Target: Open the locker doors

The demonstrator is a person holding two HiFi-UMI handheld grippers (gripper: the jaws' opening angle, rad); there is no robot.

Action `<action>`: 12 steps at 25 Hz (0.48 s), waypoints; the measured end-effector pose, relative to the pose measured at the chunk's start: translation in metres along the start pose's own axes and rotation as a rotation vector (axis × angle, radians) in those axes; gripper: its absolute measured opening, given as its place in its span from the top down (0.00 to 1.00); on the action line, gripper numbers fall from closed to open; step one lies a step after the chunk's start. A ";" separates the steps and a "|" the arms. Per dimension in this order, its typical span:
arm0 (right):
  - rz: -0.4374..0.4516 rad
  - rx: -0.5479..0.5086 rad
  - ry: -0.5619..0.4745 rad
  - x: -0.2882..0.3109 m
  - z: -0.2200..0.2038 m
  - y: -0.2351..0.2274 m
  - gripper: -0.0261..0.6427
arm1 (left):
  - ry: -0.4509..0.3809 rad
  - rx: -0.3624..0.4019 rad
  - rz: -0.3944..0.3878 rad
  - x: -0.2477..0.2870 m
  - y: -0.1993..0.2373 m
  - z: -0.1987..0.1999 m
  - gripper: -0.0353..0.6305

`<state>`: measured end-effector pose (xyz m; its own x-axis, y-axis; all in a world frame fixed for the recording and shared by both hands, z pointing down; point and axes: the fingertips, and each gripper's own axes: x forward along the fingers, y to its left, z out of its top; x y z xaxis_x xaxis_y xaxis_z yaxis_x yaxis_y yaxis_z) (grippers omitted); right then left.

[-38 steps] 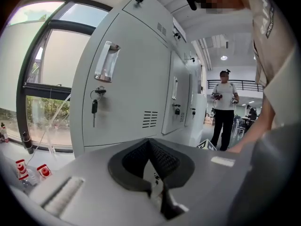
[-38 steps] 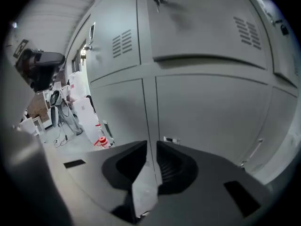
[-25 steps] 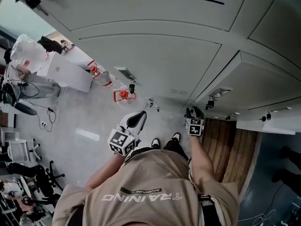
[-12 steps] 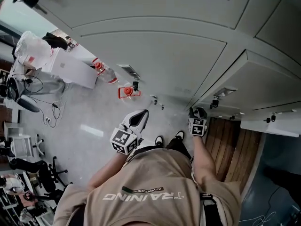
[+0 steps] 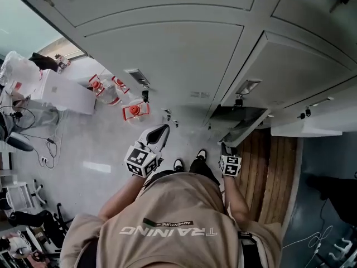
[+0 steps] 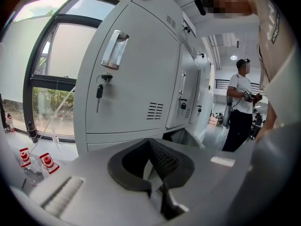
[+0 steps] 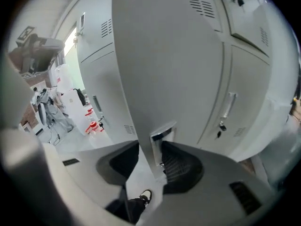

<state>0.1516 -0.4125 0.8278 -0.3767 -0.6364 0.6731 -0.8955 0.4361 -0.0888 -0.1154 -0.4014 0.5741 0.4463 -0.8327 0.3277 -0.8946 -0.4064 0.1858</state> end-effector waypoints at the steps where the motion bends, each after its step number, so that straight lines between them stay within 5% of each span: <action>1: -0.022 0.014 0.004 -0.010 -0.008 -0.007 0.74 | 0.002 -0.003 -0.015 0.001 -0.004 0.000 0.94; 12: -0.281 0.165 0.059 -0.080 -0.065 -0.093 0.76 | -0.014 0.030 -0.152 0.008 -0.032 0.003 0.94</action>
<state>0.2804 -0.3608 0.8295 -0.0990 -0.6770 0.7293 -0.9906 0.1369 -0.0075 -0.0836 -0.3963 0.5678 0.5765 -0.7659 0.2847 -0.8171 -0.5391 0.2042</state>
